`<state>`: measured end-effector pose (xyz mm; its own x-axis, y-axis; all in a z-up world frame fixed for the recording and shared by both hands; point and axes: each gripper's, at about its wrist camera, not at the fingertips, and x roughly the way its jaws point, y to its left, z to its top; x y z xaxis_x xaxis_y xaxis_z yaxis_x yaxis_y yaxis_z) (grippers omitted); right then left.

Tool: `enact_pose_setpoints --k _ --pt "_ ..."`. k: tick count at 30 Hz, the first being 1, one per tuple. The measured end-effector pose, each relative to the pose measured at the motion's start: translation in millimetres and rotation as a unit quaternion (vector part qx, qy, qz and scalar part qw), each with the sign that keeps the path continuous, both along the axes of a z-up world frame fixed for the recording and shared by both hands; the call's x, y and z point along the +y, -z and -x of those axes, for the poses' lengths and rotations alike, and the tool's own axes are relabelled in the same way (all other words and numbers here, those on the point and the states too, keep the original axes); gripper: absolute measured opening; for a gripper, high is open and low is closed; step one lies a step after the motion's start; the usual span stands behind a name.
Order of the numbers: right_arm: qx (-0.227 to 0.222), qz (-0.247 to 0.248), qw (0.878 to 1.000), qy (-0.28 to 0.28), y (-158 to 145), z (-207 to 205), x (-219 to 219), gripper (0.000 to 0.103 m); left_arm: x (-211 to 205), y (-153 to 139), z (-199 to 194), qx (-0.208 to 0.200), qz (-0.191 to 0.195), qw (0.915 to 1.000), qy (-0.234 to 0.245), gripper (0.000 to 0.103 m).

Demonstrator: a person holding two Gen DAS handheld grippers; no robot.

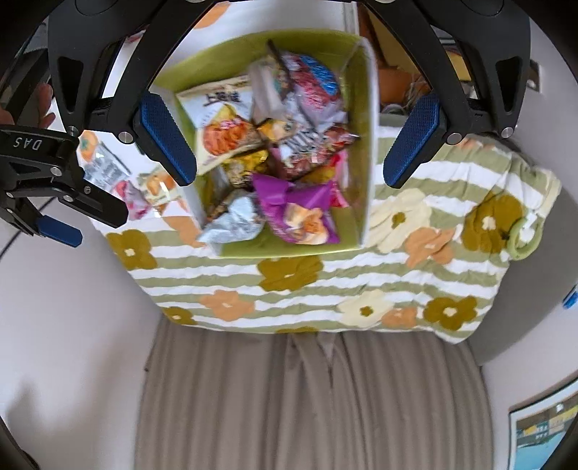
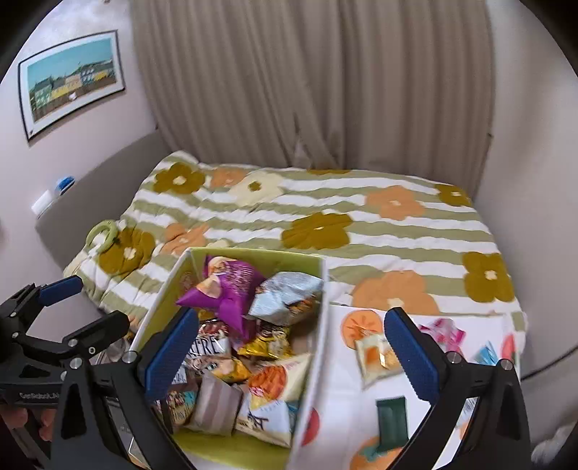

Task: Organize snacks
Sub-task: 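Move both tools back over the remaining snack bags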

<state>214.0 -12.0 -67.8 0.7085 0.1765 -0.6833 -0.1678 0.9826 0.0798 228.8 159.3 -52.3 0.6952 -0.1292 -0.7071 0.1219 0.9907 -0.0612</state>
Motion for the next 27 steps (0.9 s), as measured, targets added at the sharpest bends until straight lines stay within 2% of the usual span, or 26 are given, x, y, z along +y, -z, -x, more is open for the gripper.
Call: enact_pose_setpoints --k 8,14,17,21,27 --pt "-0.012 -0.001 0.997 0.076 -4.0 49.6 -66.6 0.102 -68.3 7.9 17.9 0.004 0.015 0.9984 0.054 0.103" --pt "-0.001 -0.009 0.993 0.120 7.8 66.1 -134.5 0.102 -139.3 28.2 18.2 0.031 0.025 0.9967 0.071 0.103" --pt "0.018 -0.012 0.991 0.133 19.9 67.9 -168.4 0.102 -179.0 47.0 17.4 0.056 0.036 0.9953 0.070 0.103" --pt "0.049 -0.028 0.988 0.146 46.6 66.2 -211.9 0.102 -230.8 81.8 18.4 0.086 0.029 0.9942 0.057 0.103" --pt "0.087 -0.068 0.982 0.151 97.2 55.7 -261.5 0.102 -269.0 145.0 11.1 0.138 0.052 0.9888 0.021 0.102"
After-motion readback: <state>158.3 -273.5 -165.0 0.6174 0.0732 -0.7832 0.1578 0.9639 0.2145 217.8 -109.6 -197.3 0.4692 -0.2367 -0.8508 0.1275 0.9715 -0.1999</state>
